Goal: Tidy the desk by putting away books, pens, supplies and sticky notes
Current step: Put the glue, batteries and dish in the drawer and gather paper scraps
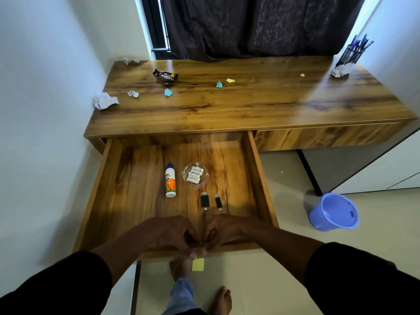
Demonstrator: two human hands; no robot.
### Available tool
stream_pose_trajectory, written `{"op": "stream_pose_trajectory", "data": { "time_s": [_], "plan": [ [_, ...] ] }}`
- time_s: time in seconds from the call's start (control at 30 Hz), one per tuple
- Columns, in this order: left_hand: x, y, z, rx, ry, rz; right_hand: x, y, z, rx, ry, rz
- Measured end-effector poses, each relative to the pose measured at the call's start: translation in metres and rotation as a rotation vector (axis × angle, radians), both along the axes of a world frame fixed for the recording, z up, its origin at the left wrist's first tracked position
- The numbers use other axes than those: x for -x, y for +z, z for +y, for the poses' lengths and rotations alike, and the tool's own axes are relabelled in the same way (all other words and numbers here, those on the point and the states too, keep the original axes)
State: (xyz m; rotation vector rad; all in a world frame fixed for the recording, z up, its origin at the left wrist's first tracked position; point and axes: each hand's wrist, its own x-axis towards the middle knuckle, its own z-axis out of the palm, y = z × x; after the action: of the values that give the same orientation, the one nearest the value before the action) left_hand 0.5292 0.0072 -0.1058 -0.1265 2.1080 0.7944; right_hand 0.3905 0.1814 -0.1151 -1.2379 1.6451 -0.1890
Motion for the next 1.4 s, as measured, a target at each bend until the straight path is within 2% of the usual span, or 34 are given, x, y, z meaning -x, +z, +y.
{"op": "stream_pose_trajectory", "data": {
  "time_s": [0.3,0.57,0.9,1.07,1.27,1.4],
  "plan": [
    [0.008,-0.002,-0.009,0.041,-0.033,0.067,0.003,0.010,-0.009,0.114,0.097,0.098],
    [0.023,0.005,-0.024,0.012,0.024,0.112,0.014,0.021,-0.022,0.109,0.052,0.224],
    [0.055,0.019,-0.046,0.270,-0.112,0.262,0.035,0.034,-0.051,0.139,0.037,0.375],
    [0.061,0.016,-0.058,0.434,-0.016,0.393,0.047,0.038,-0.066,0.154,-0.024,0.447],
    [0.082,0.013,-0.078,0.663,0.023,0.572,0.069,0.048,-0.092,0.121,-0.023,0.657],
    [0.099,0.013,-0.090,0.748,0.034,0.606,0.083,0.053,-0.106,0.146,-0.077,0.792]
  ]
}}
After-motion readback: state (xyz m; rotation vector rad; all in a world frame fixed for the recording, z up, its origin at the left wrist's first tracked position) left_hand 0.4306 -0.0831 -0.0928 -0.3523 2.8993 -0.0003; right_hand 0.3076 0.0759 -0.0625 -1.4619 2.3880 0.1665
